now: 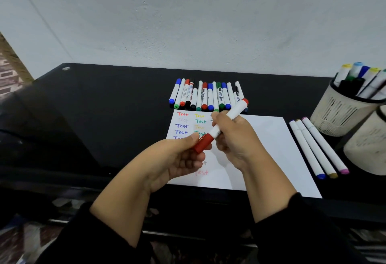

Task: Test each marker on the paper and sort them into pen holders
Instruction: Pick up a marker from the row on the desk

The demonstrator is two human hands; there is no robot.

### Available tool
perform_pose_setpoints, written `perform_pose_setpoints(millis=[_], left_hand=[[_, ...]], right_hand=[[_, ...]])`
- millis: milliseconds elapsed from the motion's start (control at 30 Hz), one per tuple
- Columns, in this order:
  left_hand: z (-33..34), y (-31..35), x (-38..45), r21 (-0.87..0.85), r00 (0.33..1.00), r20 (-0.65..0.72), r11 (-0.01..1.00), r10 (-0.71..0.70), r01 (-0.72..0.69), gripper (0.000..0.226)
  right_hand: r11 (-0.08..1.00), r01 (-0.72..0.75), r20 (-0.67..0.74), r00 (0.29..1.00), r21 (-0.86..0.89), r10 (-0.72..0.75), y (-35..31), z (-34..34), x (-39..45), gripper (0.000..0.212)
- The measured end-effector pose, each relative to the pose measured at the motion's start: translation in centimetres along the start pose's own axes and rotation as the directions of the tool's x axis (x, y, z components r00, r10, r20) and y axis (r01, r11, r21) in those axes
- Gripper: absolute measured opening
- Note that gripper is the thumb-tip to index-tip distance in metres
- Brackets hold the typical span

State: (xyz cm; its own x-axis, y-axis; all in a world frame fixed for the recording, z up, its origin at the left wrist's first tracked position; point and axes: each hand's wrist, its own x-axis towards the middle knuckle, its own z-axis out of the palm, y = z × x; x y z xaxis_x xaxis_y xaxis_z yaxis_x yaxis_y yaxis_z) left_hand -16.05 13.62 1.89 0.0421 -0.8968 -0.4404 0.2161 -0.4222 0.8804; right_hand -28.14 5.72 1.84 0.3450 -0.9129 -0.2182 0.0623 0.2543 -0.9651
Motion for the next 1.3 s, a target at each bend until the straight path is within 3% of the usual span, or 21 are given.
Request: perform_pose_setpoints(millis=[100,300,433,533,800,867,933,1033,1167,1300], left_hand=[[0.0,0.1,0.0,0.021,0.999,0.033,0.999,-0.028,0.027,0.035],[0.4,0.0,0.2,0.268,1.0,-0.006,0.963,0.014,-0.012,0.035],[0.8,-0.1,0.6,0.599,0.984,-0.1,0.798,0.148,-0.059,0.034],[1.2,0.0,0.5,0.74,0.963,-0.13,0.669,0.237,-0.065,0.031],[1.4,-0.1,0.7,0.851,0.926,-0.186,0.525,0.33,-0.016,0.024],[1.5,-0.2,0.7,0.895,0.905,-0.193,0.446,0.378,0.005,0.024],[0.8,-0.4,0.1,0.927,0.879,-0.211,0.374,0.427,0.04,0.027],[-0.9,-0.8,-1.5,0.894,0.846,-0.286,0.444,0.45,0.065,0.023],[-1.1,-0.1,-0.5,0.868,0.876,-0.29,0.491,0.386,0.071,0.023],[-0.6,-0.1,0.4,0.832,0.886,-0.281,0.553,0.369,0.034,0.024]], right_hand=[[0.998,0.007,0.031,1.0,-0.068,-0.005,0.3,0.0,-0.3,0.026],[0.989,-0.026,-0.027,0.999,-0.143,0.023,0.2,0.2,-0.6,0.027],[0.989,-0.043,-0.136,0.99,-0.138,0.024,0.5,0.6,-0.4,0.023],[0.992,-0.066,-0.215,0.976,-0.109,0.041,0.5,1.0,-0.3,0.021],[0.993,-0.099,-0.226,0.971,-0.064,0.082,0.5,1.7,0.1,0.019],[0.992,-0.109,-0.233,0.968,-0.058,0.093,0.6,1.7,0.4,0.018],[0.99,-0.105,-0.33,0.942,-0.098,0.068,0.0,0.1,0.9,0.021],[0.998,-0.053,-0.492,0.869,0.029,0.061,-1.6,-3.9,2.0,0.025],[0.988,-0.107,-0.378,0.915,0.107,0.14,-0.8,-3.1,2.0,0.019],[0.984,-0.12,-0.355,0.921,0.131,0.159,-0.9,-2.4,1.6,0.014]])
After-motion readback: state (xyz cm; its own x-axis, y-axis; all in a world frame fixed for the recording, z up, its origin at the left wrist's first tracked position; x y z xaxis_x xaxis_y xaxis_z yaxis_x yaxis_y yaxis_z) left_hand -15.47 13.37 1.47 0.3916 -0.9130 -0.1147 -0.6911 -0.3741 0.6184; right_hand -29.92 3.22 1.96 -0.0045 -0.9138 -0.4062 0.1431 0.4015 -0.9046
